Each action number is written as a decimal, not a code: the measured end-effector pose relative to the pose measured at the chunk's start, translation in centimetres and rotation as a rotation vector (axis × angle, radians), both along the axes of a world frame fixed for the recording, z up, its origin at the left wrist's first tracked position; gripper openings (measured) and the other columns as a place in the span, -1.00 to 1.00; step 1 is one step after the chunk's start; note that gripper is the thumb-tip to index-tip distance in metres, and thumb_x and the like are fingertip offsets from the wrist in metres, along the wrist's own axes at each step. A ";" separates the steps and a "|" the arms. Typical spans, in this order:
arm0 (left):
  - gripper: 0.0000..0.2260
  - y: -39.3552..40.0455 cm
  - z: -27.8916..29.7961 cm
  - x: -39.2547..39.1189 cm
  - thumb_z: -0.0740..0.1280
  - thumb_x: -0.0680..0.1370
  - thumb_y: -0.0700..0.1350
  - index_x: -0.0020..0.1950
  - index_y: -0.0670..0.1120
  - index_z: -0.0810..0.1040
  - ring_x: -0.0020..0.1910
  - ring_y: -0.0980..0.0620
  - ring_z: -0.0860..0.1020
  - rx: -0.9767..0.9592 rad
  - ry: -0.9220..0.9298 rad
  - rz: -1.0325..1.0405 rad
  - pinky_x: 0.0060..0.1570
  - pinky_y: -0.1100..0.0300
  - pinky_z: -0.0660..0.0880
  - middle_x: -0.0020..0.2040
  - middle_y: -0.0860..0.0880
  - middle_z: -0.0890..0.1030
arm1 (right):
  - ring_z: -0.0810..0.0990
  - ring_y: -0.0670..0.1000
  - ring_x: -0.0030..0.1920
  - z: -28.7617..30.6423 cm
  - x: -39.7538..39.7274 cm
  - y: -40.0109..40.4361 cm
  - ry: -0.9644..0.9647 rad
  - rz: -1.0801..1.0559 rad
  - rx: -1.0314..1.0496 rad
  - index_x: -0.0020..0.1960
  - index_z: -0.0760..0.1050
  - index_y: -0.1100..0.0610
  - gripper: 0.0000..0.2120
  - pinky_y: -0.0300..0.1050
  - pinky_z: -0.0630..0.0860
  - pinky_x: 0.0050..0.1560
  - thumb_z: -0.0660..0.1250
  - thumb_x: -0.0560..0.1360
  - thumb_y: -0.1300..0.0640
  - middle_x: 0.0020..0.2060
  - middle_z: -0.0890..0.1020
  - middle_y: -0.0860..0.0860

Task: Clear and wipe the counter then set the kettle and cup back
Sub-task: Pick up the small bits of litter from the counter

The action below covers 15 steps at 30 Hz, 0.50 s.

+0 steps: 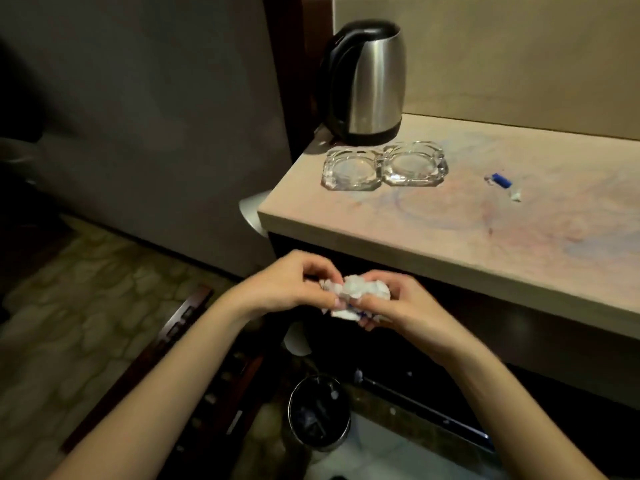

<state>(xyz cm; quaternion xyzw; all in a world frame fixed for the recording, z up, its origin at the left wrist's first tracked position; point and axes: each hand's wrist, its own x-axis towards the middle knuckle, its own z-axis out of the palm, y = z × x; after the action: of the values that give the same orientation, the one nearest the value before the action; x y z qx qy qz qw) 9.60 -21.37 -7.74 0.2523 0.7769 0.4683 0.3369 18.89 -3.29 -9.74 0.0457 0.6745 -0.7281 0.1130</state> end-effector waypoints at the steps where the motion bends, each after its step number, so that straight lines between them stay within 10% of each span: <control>1: -0.74 -1.0 -1.5 0.1 0.55 0.24 -0.06 -0.13 -0.05 0.64 -0.19 0.15 0.59 -0.025 -0.032 0.013 -0.07 0.21 0.51 -0.13 -0.04 0.64 | 0.57 -0.10 -0.39 -1.5 0.0 -0.9 -0.038 0.013 -0.016 0.05 0.52 0.32 -0.86 -0.30 0.52 -0.35 0.32 0.49 0.38 -0.29 0.59 0.10; 15: -0.69 -6.2 -32.9 -2.5 0.47 0.43 -0.29 0.15 -0.27 0.56 -0.22 0.09 0.56 -0.284 -0.426 0.173 -0.21 0.35 0.57 -0.22 -0.05 0.57 | 0.59 -0.08 -0.28 -32.9 -3.3 -8.2 -0.571 -0.044 -0.135 0.08 0.56 0.23 -0.82 -0.25 0.52 -0.24 0.39 0.48 0.23 -0.26 0.61 0.05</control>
<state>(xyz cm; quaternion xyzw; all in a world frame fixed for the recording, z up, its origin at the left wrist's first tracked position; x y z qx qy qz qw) 7.14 -27.61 -40.62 0.0309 0.7652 0.4242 0.4833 15.55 -11.54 -42.61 0.2555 0.5645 -0.7313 0.2851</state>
